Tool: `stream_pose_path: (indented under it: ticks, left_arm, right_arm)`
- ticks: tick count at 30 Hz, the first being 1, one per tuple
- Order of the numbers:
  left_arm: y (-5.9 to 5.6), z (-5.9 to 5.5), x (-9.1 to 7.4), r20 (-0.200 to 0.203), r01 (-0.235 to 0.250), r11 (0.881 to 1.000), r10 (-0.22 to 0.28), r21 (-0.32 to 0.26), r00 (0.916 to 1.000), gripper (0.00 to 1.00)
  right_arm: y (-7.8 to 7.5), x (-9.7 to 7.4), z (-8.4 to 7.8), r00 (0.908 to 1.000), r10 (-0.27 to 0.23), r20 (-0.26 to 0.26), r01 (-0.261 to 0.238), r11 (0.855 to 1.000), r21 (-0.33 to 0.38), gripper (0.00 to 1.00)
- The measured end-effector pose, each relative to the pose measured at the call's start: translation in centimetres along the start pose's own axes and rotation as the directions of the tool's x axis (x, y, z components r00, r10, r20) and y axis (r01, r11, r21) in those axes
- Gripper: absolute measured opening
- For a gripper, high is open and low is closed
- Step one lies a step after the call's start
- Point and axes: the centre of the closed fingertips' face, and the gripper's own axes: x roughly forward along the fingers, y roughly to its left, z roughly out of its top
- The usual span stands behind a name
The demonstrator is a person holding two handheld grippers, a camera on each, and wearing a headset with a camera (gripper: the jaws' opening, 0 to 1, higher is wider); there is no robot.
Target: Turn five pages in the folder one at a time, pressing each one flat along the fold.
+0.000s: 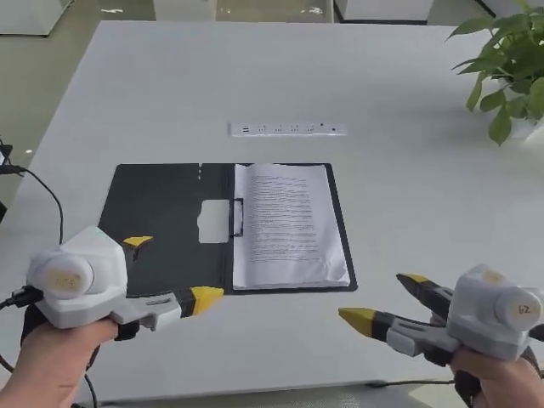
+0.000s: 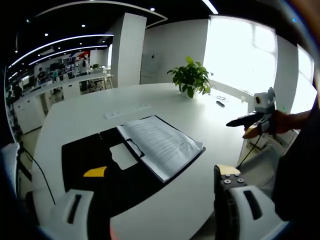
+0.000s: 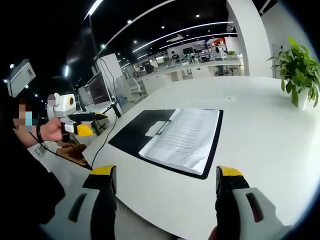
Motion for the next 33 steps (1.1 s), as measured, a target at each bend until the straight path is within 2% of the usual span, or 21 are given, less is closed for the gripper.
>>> stream_pose_path:
  ticks: [8, 11, 21, 28, 31, 33]
  left_arm:
    - [-1.0, 0.9, 2.3, -0.005, 0.051, 0.999, -0.051, 0.011, 0.9987, 0.85]
    - [-1.0, 1.1, 3.2, -0.008, 0.062, 0.998, -0.062, 0.017, 0.998, 0.85]
    - [-2.1, 2.9, 6.7, -0.001, 0.123, 0.992, -0.123, 0.039, 0.9924, 0.85]
    - [-3.5, 4.4, 9.8, 0.007, 0.17, 0.984, -0.171, 0.062, 0.9853, 0.85]
    - [-4.2, 4.8, 11.3, 0.003, 0.187, 0.979, -0.187, 0.076, 0.9823, 0.85]
    - [-4.5, 4.7, 12.5, -0.011, 0.195, 0.977, -0.194, 0.092, 0.9809, 0.85]
  right_arm:
    - [-0.3, 0.0, 0.0, 0.9999, -0.012, 0.003, 0.012, 1.0, 0.02, 0.8]
    - [-0.3, 0.1, -0.1, 0.9999, -0.01, 0.0, 0.01, 1.0, 0.022, 0.8]
    - [-0.6, 0.4, 0.0, 0.9999, -0.013, -0.005, 0.013, 0.999, 0.029, 0.8]
    - [-1.0, 0.6, 0.3, 0.9999, -0.016, -0.005, 0.016, 0.999, 0.034, 0.79]
    - [-1.0, 0.7, 0.4, 1.0, -0.009, -0.003, 0.01, 0.999, 0.032, 0.79]
    - [-1.0, 0.7, 0.3, 0.9999, -0.007, -0.011, 0.008, 1.0, 0.023, 0.79]
